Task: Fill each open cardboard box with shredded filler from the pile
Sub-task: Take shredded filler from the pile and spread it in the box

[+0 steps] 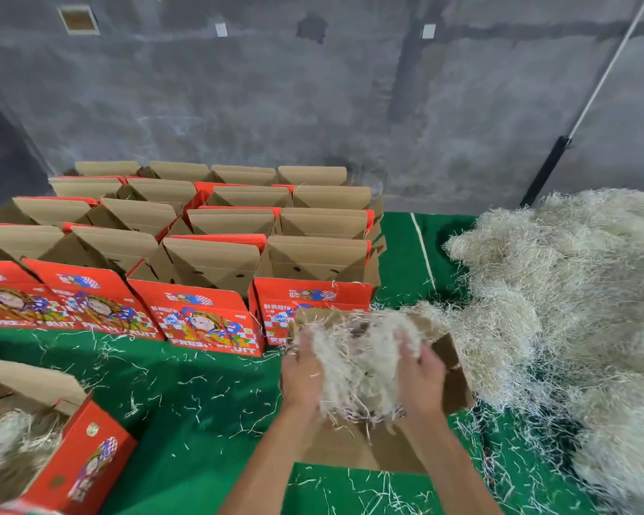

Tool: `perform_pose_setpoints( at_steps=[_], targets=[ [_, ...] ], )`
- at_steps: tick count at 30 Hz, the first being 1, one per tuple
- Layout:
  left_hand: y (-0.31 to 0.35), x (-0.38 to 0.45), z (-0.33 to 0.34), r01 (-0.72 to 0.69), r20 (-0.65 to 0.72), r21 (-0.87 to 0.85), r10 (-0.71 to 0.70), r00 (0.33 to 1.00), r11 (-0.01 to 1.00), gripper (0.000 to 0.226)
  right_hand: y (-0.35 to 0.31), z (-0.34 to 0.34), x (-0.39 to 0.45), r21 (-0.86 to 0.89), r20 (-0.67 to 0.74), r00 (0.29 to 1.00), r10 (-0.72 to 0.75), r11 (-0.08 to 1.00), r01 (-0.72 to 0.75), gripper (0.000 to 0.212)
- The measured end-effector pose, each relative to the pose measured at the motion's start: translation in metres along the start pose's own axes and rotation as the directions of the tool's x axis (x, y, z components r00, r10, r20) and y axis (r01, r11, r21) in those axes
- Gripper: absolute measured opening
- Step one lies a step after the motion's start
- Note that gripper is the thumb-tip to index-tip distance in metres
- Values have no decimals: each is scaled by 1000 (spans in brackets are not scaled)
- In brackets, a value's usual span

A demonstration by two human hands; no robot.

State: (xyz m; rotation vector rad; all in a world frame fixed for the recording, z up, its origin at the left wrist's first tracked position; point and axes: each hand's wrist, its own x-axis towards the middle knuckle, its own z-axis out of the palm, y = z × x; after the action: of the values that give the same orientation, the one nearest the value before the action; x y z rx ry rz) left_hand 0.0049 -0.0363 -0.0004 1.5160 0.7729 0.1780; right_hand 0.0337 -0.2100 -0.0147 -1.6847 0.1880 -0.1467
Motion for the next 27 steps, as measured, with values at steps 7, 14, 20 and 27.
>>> perform_pose_setpoints(
  at_steps=[7,14,20,27],
  targets=[
    [-12,2,18,-57,299,214,-9,954,975,59,-8,7,-4,89,97,993,-68,994,60,48],
    [-2,-19,31,-215,-8,186,221,975,959,62,0,29,-21,108,90,991,-102,990,92,46],
    [-3,-22,46,-441,125,292,424,897,849,55,0,35,-12,-16,129,978,-165,986,168,29],
    [10,-11,34,-323,204,45,308,929,945,61,-18,24,0,48,288,956,-46,998,33,48]
  ],
)
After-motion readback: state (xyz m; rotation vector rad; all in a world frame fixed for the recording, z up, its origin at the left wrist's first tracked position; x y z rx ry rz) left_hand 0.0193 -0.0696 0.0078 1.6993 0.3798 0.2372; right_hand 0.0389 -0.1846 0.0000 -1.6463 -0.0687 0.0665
